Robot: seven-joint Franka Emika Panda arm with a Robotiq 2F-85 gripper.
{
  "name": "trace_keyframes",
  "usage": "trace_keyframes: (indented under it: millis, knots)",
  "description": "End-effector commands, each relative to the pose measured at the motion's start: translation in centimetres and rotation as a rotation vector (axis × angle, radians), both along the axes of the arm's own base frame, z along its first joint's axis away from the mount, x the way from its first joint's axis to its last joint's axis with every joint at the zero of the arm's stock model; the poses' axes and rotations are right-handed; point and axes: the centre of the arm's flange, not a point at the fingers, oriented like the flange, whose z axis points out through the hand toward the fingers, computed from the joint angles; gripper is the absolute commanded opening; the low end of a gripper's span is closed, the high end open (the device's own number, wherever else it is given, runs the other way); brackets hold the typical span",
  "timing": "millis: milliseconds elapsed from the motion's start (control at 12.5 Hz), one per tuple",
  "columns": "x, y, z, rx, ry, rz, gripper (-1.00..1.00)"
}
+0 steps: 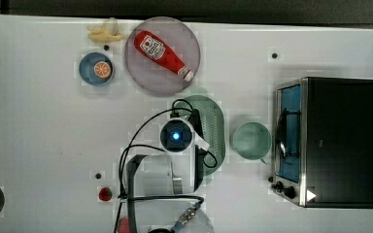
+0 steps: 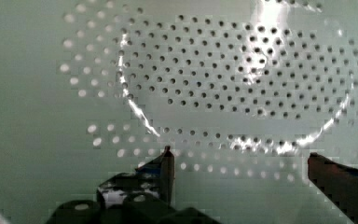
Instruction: Drag strainer right to left.
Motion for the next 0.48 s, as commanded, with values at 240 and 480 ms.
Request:
trace_keyframes:
  millis: [240,480]
  knots:
    - [-0.7,5.0,-0.3,0.025,0.02,-0.024,1.0]
    - [-0.5,7.6,-0.3,0.042,0.064,-0.079,1.0]
